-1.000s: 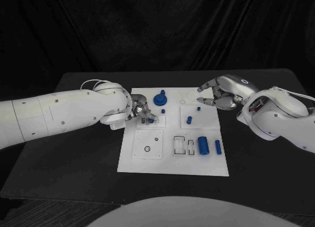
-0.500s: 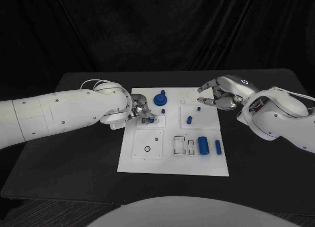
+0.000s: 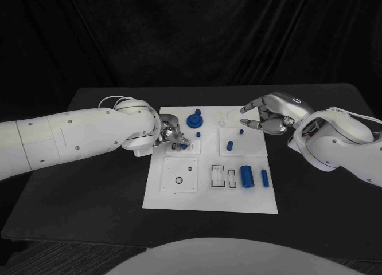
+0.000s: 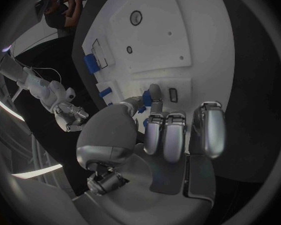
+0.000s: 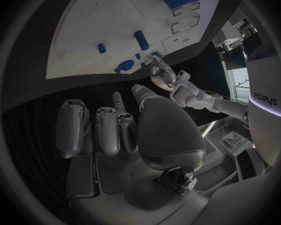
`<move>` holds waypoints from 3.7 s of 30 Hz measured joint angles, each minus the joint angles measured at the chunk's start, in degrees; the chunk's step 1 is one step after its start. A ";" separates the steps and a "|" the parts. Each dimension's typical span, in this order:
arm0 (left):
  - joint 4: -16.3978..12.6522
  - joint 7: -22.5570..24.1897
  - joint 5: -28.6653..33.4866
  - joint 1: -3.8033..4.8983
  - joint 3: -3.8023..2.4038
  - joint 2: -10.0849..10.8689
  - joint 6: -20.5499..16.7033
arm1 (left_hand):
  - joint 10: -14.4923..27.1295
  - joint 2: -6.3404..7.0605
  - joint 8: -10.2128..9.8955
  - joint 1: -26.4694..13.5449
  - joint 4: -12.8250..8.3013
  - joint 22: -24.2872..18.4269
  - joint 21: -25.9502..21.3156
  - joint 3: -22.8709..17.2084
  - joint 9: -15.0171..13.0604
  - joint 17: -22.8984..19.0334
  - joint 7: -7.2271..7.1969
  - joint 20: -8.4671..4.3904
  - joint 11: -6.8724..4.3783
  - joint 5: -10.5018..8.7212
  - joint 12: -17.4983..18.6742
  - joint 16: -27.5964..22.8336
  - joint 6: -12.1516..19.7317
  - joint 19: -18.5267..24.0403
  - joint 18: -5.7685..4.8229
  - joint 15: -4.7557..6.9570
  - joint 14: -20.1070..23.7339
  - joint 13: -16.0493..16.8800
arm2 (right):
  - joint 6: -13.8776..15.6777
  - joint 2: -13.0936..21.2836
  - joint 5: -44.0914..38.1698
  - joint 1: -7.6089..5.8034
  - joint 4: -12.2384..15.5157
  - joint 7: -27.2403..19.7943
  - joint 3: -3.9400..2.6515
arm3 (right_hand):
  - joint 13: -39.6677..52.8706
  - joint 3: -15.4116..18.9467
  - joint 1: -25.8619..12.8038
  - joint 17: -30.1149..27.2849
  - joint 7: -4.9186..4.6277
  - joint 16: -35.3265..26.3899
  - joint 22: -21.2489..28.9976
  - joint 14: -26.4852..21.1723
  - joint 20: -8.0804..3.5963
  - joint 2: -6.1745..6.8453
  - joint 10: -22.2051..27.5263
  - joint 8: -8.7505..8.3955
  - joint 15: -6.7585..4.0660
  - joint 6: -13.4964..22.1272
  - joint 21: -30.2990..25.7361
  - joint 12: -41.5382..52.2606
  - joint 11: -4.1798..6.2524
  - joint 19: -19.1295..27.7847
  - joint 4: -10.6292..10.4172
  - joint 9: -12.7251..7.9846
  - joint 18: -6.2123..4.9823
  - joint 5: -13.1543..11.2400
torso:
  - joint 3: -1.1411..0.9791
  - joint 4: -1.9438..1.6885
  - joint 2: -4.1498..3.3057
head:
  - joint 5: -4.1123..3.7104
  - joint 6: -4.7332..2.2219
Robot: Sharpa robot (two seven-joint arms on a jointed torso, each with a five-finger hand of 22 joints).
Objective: Assemble the parts on the task board
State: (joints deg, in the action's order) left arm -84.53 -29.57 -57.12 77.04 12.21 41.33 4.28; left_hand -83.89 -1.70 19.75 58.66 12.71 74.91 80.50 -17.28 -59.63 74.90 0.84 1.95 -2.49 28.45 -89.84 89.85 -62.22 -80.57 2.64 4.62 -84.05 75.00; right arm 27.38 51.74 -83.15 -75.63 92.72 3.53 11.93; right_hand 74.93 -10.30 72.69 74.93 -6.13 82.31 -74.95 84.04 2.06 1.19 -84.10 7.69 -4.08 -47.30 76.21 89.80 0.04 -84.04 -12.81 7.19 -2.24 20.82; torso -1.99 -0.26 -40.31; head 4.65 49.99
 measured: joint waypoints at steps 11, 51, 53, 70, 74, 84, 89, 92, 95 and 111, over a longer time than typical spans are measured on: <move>-0.04 0.12 0.00 0.00 -0.02 0.08 0.10 | -0.21 0.24 0.00 0.69 -0.55 0.00 -0.22 -0.86 -0.12 0.00 0.07 0.01 -0.20 0.59 0.00 0.00 0.05 0.00 0.00 0.00 0.00 0.00 | -0.05 0.01 0.00 0.10 -0.07 0.00 0.02 | 0.00 -0.16 0.22 -0.01 -0.20 0.00 0.01 0.00 0.00 -0.22 0.00 0.00 0.00 -0.20 0.00 0.00 0.00 0.00 0.17 -0.05 0.00 0.88 | 0.00 -0.01 -0.02 | 0.05 0.00; -0.07 -0.26 0.00 -0.04 0.00 0.13 0.08 | -0.22 0.97 -4.18 -1.62 1.62 -0.01 -1.32 0.53 2.24 0.03 0.27 -0.19 -0.18 -16.78 0.00 0.00 -0.36 0.20 -0.02 -0.01 0.00 0.00 | -0.37 -0.04 0.00 0.21 -0.17 0.01 0.01 | -0.02 -0.19 0.22 -0.02 -0.20 0.00 0.04 0.00 0.00 -0.22 0.00 0.00 0.00 -0.20 0.00 0.00 0.00 0.00 0.20 -0.03 0.00 0.94 | 0.04 -0.02 -0.02 | 0.27 0.00; -0.06 -0.28 0.00 -0.04 0.00 0.09 0.07 | -0.01 0.83 -4.38 -2.21 2.18 -0.01 -1.32 1.35 2.51 0.03 0.26 -0.19 0.02 -17.50 0.00 0.00 -0.35 0.20 -0.02 -0.01 0.00 0.00 | -0.41 -0.02 0.00 0.21 -0.17 0.02 0.01 | -0.02 -0.32 0.22 -0.02 -0.20 0.00 0.04 0.00 0.00 -0.22 0.00 0.00 0.00 -0.20 0.00 0.00 0.00 0.00 0.33 -0.03 0.01 1.11 | 0.04 0.00 -0.02 | 0.27 0.00; 0.05 -0.39 0.00 -0.07 0.00 -0.01 0.05 | -0.01 0.08 -3.68 -4.15 3.73 -0.01 -1.32 6.00 1.49 0.02 -0.02 -0.19 0.02 -20.87 0.00 0.00 -2.68 -0.23 -0.02 -0.01 0.00 0.00 | -0.63 0.03 0.00 0.22 -0.16 0.06 0.01 | -0.02 -0.48 0.22 -0.02 -0.20 0.00 0.04 0.00 0.00 -0.22 0.00 0.00 0.00 -0.20 0.00 0.00 0.00 0.00 0.17 -0.03 0.00 1.11 | 0.03 0.00 0.00 | 0.38 0.00; 0.03 -0.41 0.00 -0.07 0.00 -0.01 0.02 | -0.01 -0.15 -3.01 -5.46 3.80 0.00 -1.32 7.79 0.18 0.02 -0.22 -0.40 0.02 -23.10 0.00 0.00 -2.89 -0.44 -0.02 -0.01 0.00 0.00 | -0.65 0.04 0.00 0.22 -0.16 0.06 0.01 | -0.02 -0.48 0.22 -0.02 0.01 0.00 0.05 0.00 0.00 -0.22 0.00 0.00 0.00 -0.40 0.00 0.00 0.00 0.00 0.17 -0.03 0.00 1.11 | 0.03 -0.01 -0.01 | 0.46 0.00; 0.02 -0.50 0.00 -0.08 0.00 0.12 0.02 | -0.04 -0.71 0.36 -5.69 3.81 0.03 -1.32 9.54 -4.58 0.02 -0.56 -0.62 -0.38 -21.56 0.00 0.00 -3.17 -0.66 -0.02 0.41 0.00 0.00 | -0.68 0.05 0.00 0.22 -0.16 0.06 0.01 | -0.02 -0.48 0.22 -0.02 0.01 0.00 0.00 0.00 0.00 -0.22 0.00 0.00 0.00 -0.41 0.00 0.00 0.00 0.00 0.17 -0.03 0.00 1.10 | 0.08 -0.06 -0.05 | 0.41 0.00; 0.02 -0.49 0.01 -0.08 0.00 0.26 -0.02 | -0.24 -1.62 1.61 -5.64 3.72 0.03 -1.32 10.08 -6.92 0.01 -0.91 -0.81 -0.58 -19.10 0.00 0.00 -2.51 -0.84 -0.03 0.41 0.00 0.00 | -0.68 0.06 0.00 0.22 -0.16 0.06 0.01 | -0.02 -0.48 0.21 -0.02 0.01 0.00 0.00 0.00 0.00 -0.21 0.00 0.00 0.00 -0.40 0.00 0.00 0.00 0.00 0.17 -0.03 0.00 1.37 | 0.08 -0.06 -0.05 | 0.41 0.00; -0.01 -0.38 0.01 -0.08 0.00 0.34 -0.20 | -0.24 -1.98 1.63 -5.28 3.56 0.03 -1.61 10.23 -7.86 0.01 -0.83 -0.80 -0.58 -17.64 0.00 0.00 -1.82 -0.84 -0.02 0.41 0.00 0.00 | -0.68 0.06 0.00 0.23 -0.16 0.06 0.01 | -0.02 -0.48 0.21 -0.02 0.01 0.00 0.01 0.00 0.00 -0.22 0.00 0.00 0.00 -0.40 0.00 0.00 0.00 0.00 0.17 -0.03 0.00 1.37 | 0.08 -0.04 -0.04 | 0.41 0.00; -0.07 -0.22 0.01 -0.08 0.00 0.41 -0.59 | -0.24 -2.01 1.63 -5.19 3.66 0.03 -2.02 10.33 -8.16 0.01 -0.60 -0.81 -0.58 -17.30 0.00 0.00 -0.65 -0.84 -0.02 0.41 0.00 0.00 | -0.68 0.08 0.00 0.23 -0.17 0.06 0.01 | -0.02 -0.47 0.21 -0.02 -0.19 0.00 0.01 0.00 0.00 -0.22 0.00 0.00 0.00 -0.60 0.00 0.00 0.00 0.00 0.17 -0.03 0.00 1.37 | 0.08 -0.03 -0.03 | 0.42 0.00; -0.14 1.03 0.01 -0.08 0.00 0.58 -2.74 | -0.02 -2.01 -2.79 -0.71 3.12 0.02 -3.76 10.42 -6.60 0.01 0.60 0.13 0.04 -12.99 0.27 0.00 2.45 0.10 -0.02 -0.03 0.00 0.00 | -0.67 0.10 0.00 0.25 -0.17 0.07 0.01 | -0.02 -0.47 0.21 -0.02 -0.19 0.00 0.02 0.00 0.00 -0.22 0.00 0.00 0.00 -0.60 0.00 0.00 0.00 0.00 0.17 -0.02 0.00 1.36 | 0.06 -0.02 0.01 | 0.27 0.00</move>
State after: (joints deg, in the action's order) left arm -84.67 -28.53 -57.11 76.96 12.22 41.90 1.54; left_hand -83.91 -3.70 16.96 57.95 15.83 74.93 76.73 -6.86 -66.24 74.91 1.44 2.08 -2.45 15.46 -89.57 89.85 -59.77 -80.47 2.62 4.59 -84.05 75.00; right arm 26.71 51.85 -83.16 -75.38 92.55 3.60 11.94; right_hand 74.90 -10.77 72.90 74.90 -6.32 82.31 -74.93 84.04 2.06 0.97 -84.10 7.70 -4.09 -47.91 76.21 89.80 0.04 -84.04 -12.64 7.17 -2.24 22.18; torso -1.93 -0.27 -40.30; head 4.93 49.99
